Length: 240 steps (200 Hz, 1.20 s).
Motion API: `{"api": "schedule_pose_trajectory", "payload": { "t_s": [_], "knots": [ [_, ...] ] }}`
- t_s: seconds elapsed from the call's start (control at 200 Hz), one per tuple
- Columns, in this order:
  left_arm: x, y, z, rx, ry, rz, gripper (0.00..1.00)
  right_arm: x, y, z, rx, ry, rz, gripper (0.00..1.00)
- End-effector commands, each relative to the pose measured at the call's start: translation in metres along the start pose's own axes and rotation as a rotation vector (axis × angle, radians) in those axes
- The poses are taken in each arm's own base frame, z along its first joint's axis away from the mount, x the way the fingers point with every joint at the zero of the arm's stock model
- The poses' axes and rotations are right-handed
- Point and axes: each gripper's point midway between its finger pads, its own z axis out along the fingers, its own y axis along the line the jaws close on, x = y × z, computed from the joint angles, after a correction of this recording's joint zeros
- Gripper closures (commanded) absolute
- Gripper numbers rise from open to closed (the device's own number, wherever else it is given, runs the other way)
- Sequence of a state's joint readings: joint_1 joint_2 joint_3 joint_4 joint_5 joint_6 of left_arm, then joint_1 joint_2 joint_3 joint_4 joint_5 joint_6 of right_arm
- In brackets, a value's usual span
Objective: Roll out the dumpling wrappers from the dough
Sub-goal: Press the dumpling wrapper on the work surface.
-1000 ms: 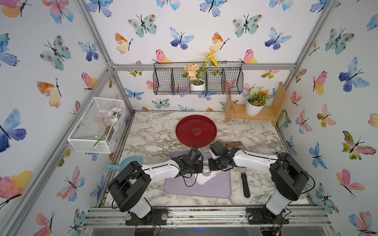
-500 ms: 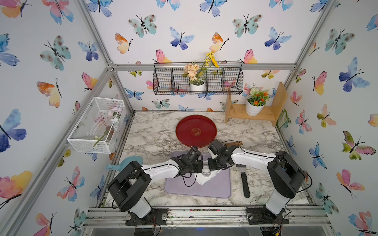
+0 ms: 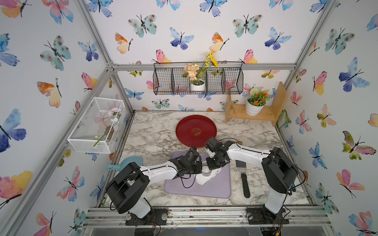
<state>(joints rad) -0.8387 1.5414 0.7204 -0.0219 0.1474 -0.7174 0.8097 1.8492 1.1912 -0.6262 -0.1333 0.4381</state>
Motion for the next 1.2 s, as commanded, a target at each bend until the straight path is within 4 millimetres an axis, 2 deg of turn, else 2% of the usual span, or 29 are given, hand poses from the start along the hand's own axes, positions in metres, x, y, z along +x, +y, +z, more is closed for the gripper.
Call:
{"api": "schedule_pose_trajectory", "payload": {
  "t_s": [0.0, 0.17, 0.506, 0.566, 0.741, 0.941, 1.101, 1.196],
  "knots": [
    [0.098, 0.039, 0.002, -0.081, 0.36, 0.016, 1.0, 0.029, -0.016, 0.047, 0.041, 0.135, -0.051, 0.98],
    [0.09, 0.043, 0.002, -0.112, 0.325, 0.021, 1.0, 0.028, -0.015, 0.043, 0.042, 0.125, -0.046, 0.98],
    [0.044, 0.029, -0.012, -0.127, 0.167, 0.034, 0.74, 0.008, -0.01, 0.021, 0.025, 0.003, -0.001, 0.98],
    [0.04, 0.028, -0.015, -0.127, 0.148, 0.033, 0.73, 0.006, -0.009, 0.019, 0.024, -0.011, 0.007, 0.98],
    [0.028, 0.026, -0.027, -0.133, 0.092, 0.026, 0.62, 0.0, -0.006, 0.01, 0.015, -0.042, 0.012, 0.98],
    [0.013, 0.02, -0.048, -0.127, 0.016, 0.026, 0.56, -0.005, -0.002, -0.005, 0.007, -0.066, -0.018, 0.98],
    [0.002, 0.017, -0.067, -0.121, -0.063, 0.023, 0.35, -0.011, 0.001, -0.023, 0.008, -0.099, -0.032, 0.98],
    [-0.005, 0.016, -0.078, -0.112, -0.115, 0.02, 0.27, -0.015, 0.003, -0.035, 0.008, -0.114, -0.042, 0.98]
  ]
}}
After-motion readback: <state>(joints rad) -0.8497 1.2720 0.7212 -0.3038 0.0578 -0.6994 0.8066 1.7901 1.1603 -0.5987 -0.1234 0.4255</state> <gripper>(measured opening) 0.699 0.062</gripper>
